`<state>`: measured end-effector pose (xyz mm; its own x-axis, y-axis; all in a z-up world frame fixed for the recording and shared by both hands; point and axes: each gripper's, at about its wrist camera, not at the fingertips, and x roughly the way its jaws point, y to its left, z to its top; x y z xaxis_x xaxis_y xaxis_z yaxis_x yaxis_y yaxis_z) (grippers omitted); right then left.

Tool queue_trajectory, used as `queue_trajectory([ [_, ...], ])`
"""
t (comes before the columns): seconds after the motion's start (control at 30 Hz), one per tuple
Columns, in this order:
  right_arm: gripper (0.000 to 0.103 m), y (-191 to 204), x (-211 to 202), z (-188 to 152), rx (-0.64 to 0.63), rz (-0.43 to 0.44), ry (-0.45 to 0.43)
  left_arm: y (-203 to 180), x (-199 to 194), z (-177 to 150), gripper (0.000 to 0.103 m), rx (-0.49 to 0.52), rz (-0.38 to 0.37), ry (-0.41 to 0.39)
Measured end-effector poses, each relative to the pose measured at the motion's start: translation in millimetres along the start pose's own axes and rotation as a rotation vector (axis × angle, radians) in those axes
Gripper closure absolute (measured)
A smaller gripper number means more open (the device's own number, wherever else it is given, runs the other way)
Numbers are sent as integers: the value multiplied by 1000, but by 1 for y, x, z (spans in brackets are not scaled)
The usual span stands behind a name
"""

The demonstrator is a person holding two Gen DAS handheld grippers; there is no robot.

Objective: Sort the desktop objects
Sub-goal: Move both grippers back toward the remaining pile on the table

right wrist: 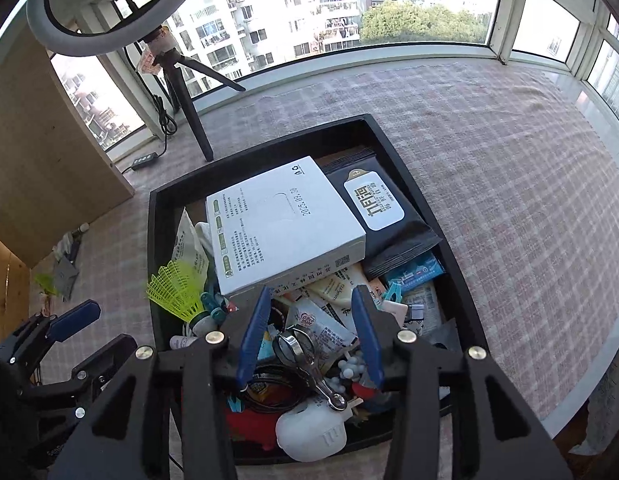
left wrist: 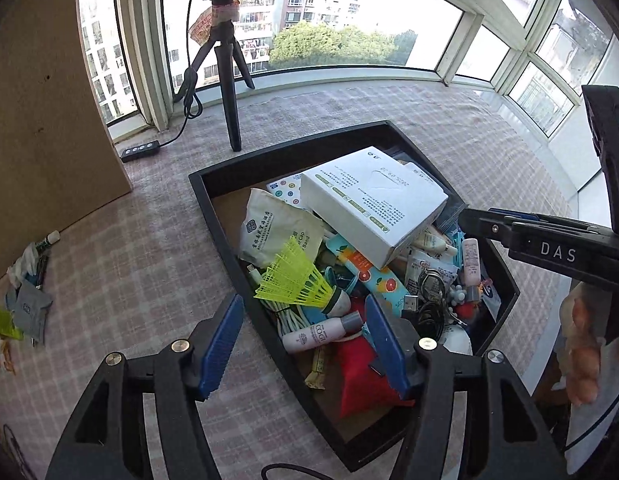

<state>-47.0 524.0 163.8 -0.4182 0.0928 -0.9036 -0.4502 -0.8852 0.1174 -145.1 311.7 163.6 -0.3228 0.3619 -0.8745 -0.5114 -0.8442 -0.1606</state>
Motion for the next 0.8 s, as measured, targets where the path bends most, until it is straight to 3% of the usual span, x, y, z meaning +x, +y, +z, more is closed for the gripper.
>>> queue_trajectory([
  [0.47,61,76,14,9,-101,75,5,111,-14,-17,46,-154,110,-22],
  [0.8,60,206,42,8,-284,146,41,250,-28,-48,46,-340,230,-28],
])
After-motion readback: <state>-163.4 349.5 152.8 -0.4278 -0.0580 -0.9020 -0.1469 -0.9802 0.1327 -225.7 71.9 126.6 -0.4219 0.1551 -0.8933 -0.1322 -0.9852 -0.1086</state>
